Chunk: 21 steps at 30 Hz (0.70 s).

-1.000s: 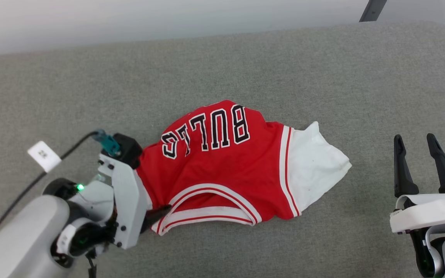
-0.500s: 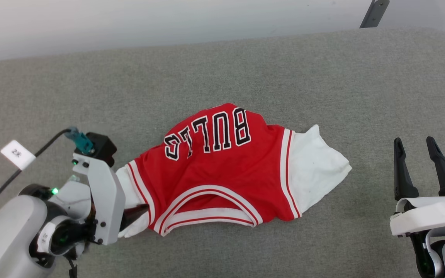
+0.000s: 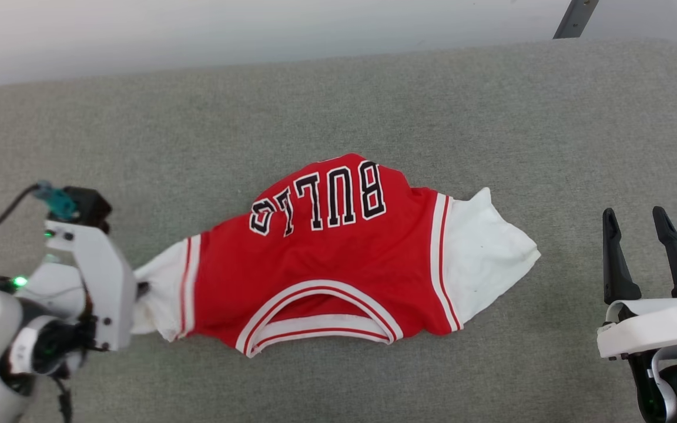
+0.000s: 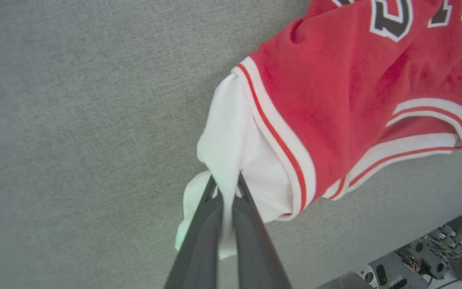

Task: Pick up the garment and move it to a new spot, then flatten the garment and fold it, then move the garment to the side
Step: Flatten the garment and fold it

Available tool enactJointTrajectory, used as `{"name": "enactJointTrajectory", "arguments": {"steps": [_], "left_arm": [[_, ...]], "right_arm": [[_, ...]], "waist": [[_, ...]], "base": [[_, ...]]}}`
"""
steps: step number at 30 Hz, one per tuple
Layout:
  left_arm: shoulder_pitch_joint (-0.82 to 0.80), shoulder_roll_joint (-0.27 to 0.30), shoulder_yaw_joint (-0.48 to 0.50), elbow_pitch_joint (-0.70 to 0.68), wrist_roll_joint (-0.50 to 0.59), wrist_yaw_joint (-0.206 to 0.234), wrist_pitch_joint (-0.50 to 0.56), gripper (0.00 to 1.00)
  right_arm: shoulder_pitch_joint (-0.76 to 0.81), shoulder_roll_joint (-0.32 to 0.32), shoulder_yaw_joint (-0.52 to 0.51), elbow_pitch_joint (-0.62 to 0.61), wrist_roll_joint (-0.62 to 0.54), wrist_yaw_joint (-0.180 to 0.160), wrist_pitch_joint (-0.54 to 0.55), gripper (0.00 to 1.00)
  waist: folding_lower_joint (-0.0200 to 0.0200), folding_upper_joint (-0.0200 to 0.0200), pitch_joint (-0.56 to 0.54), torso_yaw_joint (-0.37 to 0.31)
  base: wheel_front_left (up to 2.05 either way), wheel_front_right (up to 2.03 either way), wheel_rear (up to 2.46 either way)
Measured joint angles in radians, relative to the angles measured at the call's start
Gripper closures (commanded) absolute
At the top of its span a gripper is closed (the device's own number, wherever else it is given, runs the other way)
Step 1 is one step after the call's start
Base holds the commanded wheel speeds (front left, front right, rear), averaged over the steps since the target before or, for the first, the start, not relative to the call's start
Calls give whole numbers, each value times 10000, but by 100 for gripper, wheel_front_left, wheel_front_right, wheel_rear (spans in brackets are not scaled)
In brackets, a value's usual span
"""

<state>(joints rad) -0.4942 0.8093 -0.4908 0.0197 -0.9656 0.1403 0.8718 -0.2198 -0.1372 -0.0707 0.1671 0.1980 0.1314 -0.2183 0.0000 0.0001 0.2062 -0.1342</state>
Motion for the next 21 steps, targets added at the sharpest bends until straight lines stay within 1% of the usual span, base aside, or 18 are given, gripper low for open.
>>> {"name": "enactJointTrajectory", "arguments": {"steps": [3, 6, 7, 12, 13, 14, 15, 16, 19, 21], "left_arm": [[9, 155, 67, 462, 217, -157, -401, 100], [48, 182, 44, 1072, 355, -293, -686, 100], [48, 176, 25, 1275, 393, -410, -803, 100], [10, -31, 4, 2456, 451, -800, -1383, 100], [-37, -111, 17, 2681, 437, -867, -1488, 98], [-84, -205, 27, 2917, 431, -926, -1582, 87], [-126, -286, 23, 3093, 428, -997, -1684, 60], [-174, -362, 50, 3279, 414, -1068, -1795, 0], [-341, -533, 58, 3614, 385, -1233, -1960, 0], [-420, -535, 52, 3718, 389, -1244, -2006, 0]], "right_arm": [[0, -2, -2, -33, 0, 0, 33, 0], [-13, -6, 19, -54, 0, 0, 75, 0], [-23, -8, 35, -69, 0, 0, 77, 0], [-84, -67, 73, -86, 0, 0, 88, 0], [-93, -73, 75, -86, 0, 0, 90, 0], [-110, -77, 81, -86, 0, 0, 94, 0], [-130, -84, 86, -90, 0, 0, 109, 0], [-151, -98, 88, -90, 0, 0, 113, 0], [-160, -167, 86, -82, 17, 0, 117, 0], [-160, -217, 86, -73, 35, 0, 117, 0]], "waist": [[0, 0, 57, 25], [0, 0, 115, 36], [0, 0, 135, 37], [0, 0, 219, 39], [0, 0, 228, 44], [0, 0, 231, 47], [1, 0, 234, 50], [0, 0, 235, 55], [0, 0, 221, 84], [0, 0, 192, 111]], "base": [[0, 0, 0], [0, 0, 0], [0, 0, 0], [0, 0, 0], [0, 0, 0], [0, 0, 0], [0, 0, 0], [0, 0, 0], [0, 0, 0], [0, 0, 0]]}}
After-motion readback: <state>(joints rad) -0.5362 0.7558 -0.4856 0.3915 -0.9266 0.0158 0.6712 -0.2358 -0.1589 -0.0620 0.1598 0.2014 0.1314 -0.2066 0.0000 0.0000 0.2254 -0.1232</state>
